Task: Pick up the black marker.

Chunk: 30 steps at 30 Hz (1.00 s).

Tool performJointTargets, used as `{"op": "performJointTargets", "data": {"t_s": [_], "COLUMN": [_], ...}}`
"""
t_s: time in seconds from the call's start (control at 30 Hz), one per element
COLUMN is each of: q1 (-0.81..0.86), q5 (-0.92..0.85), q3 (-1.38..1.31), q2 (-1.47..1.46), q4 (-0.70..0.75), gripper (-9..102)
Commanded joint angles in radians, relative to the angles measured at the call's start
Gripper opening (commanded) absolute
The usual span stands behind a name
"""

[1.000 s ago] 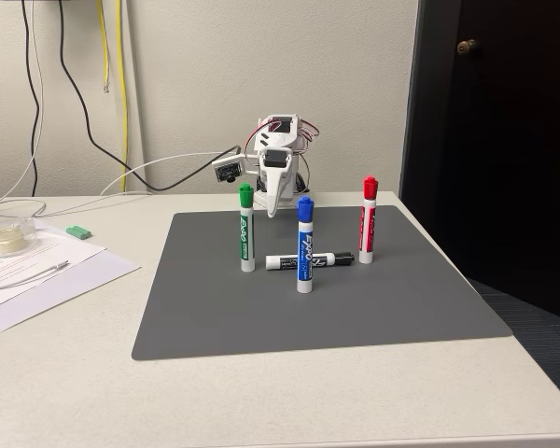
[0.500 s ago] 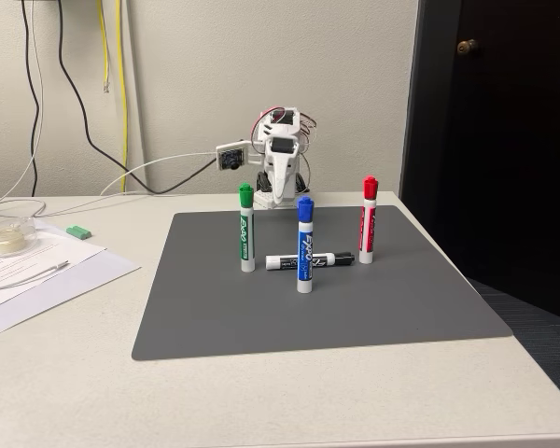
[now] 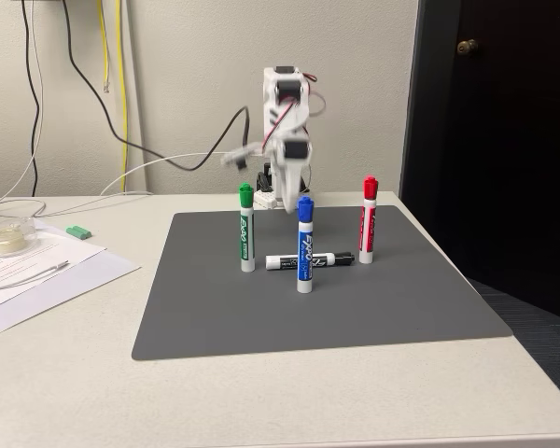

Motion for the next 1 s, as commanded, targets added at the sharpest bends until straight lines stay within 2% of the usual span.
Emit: {"op": "performJointTargets", "data": {"t_s": [0.0,0.37,0.57,0.97], "q1": [-0.012,-0.038,-0.051,-0.061], "q5": [0.021,0.143,0.184,0.204], "q3": [0.034,0.046,0.049,0.031], "q2": [0.006,-0.169,-0.202,-0.288], "q4": [-0.104,-0.293,-0.341,-0.416], "gripper": [1,1,9,18]}}
